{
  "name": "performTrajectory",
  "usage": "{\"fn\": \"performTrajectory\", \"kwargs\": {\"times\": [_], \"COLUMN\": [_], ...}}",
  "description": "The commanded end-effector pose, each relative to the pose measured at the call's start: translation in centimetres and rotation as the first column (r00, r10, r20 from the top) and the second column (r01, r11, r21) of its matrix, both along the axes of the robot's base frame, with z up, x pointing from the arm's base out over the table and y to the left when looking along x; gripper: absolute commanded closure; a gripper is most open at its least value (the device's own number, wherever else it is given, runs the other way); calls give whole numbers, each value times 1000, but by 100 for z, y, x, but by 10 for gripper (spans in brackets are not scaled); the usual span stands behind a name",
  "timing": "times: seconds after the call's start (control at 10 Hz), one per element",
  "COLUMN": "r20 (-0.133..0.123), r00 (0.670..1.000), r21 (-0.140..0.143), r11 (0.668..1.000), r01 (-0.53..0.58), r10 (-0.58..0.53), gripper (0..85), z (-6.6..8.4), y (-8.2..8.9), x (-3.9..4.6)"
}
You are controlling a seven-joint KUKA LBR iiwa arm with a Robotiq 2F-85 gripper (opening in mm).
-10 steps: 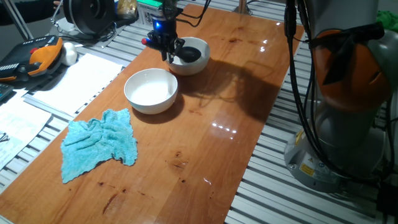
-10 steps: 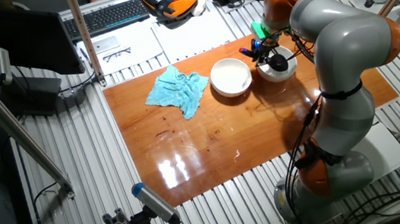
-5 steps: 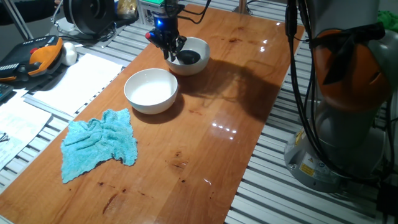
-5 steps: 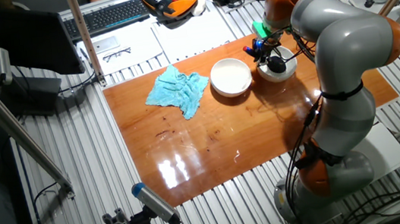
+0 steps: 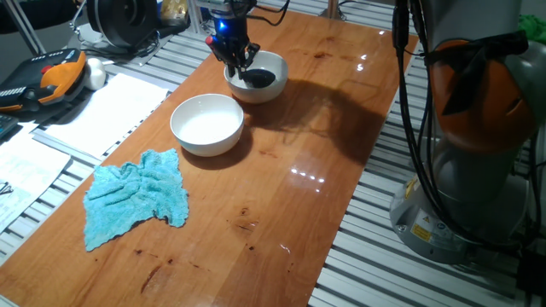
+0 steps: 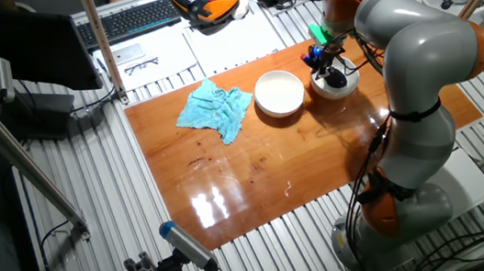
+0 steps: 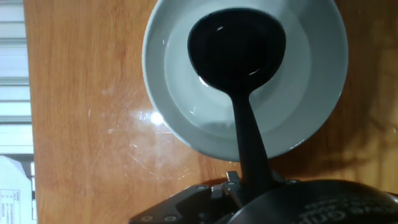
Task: Scoop water with a large spoon from one bowl to another
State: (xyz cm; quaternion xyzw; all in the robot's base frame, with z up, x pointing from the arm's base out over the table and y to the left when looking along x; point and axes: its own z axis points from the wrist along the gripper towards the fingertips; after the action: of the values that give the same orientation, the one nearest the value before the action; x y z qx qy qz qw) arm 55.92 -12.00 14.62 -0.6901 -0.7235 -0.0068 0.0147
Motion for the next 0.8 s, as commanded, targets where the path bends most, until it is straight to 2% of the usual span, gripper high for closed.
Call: {"fn": "performTrajectory", "kwargs": {"times": [0.0,0.2,0.7], "r20": [2,6,3], "r00": [1000,999,997], "r21": [-10,-31,-54], "r11": [1000,999,995], "r01": [-10,-36,-82], "r10": [10,36,82], "gripper": [850,850,850], "z": [4,10,49], "y": [0,-6,-14], "x": [-1,-3,-12]}}
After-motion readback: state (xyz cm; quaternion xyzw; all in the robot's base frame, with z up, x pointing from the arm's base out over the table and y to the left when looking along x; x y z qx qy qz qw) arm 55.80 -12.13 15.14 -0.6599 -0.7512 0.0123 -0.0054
